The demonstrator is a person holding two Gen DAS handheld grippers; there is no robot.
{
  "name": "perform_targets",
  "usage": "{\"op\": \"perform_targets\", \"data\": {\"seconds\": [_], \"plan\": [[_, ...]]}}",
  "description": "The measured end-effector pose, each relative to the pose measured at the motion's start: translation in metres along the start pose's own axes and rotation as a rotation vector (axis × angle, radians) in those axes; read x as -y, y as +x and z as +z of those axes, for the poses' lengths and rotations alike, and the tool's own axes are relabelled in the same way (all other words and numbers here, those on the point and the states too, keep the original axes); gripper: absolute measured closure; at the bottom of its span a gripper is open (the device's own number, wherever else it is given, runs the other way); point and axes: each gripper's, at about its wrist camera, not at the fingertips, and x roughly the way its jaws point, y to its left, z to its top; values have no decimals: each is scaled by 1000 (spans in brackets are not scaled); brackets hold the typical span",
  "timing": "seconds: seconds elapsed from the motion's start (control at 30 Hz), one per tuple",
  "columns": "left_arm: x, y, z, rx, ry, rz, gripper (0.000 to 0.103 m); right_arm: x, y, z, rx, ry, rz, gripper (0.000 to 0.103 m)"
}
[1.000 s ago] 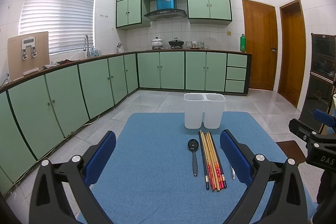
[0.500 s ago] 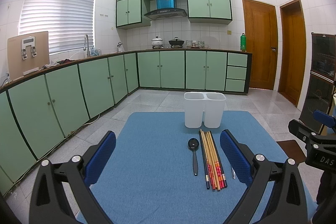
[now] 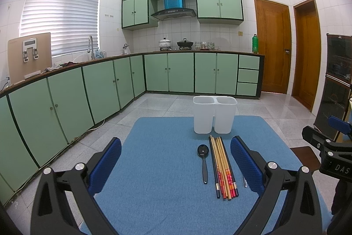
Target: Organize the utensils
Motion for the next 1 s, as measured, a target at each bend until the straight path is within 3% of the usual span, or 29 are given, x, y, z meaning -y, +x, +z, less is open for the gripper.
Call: {"op": "perform_targets", "data": {"seconds": [0.53,0.83,1.0], "plan": [[0,13,-5,-23,3,-1,6,6,-4,7,-19,7,-6,5],[2,35,-7,-67,11,0,6,6,27,5,-65,9,-22,5],[-3,71,-11,-141,14,11,6,5,59,2,-119,-23,-52,5]]}}
